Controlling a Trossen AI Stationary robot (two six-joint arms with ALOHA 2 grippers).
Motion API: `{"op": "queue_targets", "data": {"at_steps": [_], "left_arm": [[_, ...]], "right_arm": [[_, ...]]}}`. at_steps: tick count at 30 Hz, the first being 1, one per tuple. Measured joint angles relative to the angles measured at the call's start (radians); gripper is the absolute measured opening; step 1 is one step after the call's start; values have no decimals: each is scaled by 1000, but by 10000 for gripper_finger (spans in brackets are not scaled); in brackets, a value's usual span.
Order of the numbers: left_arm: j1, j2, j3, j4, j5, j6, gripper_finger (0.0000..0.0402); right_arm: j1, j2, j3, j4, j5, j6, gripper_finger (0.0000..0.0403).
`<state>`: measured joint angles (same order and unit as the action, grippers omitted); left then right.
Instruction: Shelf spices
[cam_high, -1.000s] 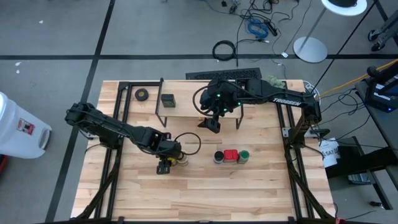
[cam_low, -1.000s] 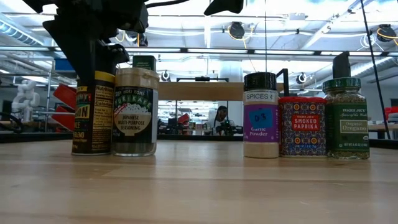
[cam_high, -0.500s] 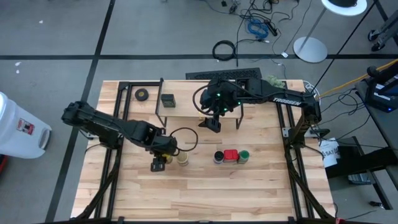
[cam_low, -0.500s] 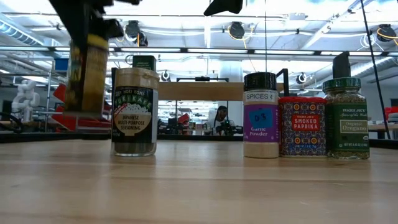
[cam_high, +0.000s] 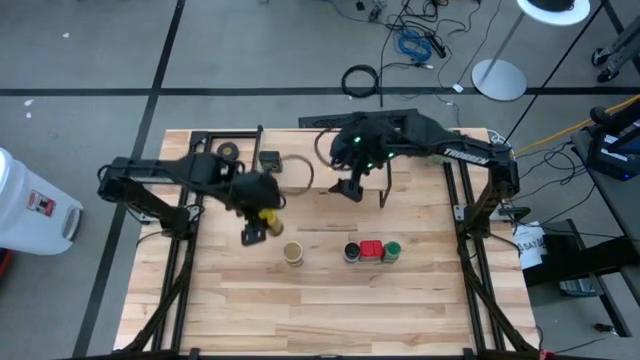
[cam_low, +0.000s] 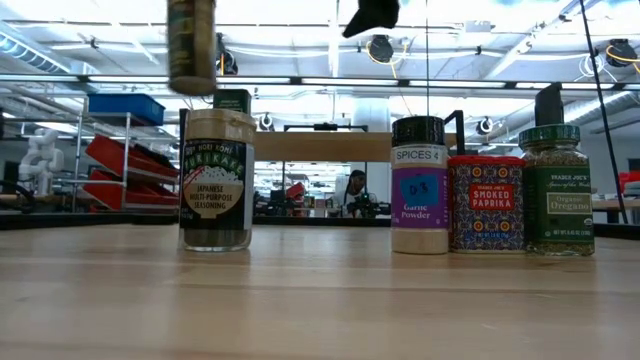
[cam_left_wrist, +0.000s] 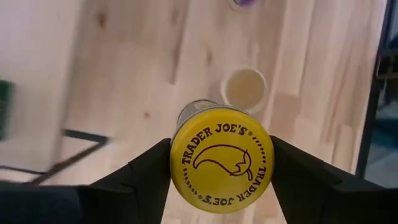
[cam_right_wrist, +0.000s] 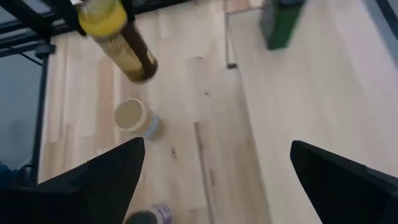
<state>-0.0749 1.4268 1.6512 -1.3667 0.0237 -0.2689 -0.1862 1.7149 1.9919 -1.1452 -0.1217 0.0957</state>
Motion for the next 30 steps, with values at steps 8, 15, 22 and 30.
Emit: {"op": "queue_targets", "data": {"at_steps": [8,15,22,30], "left_arm": [[172,6,109,-5,-2,89,240],[313,48,160,32,-2,177,240],[411,137,254,59,29,232,240],[471,268,349,-4,64,222,240]], "right_arm": [[-80,-89,0,-11,2,-11,391],[-116,-124,0,-11,25,-10,391],[-121,-118,0,-7,25,-17,391],[-121,-109,0,19,25,-19,391]]}}
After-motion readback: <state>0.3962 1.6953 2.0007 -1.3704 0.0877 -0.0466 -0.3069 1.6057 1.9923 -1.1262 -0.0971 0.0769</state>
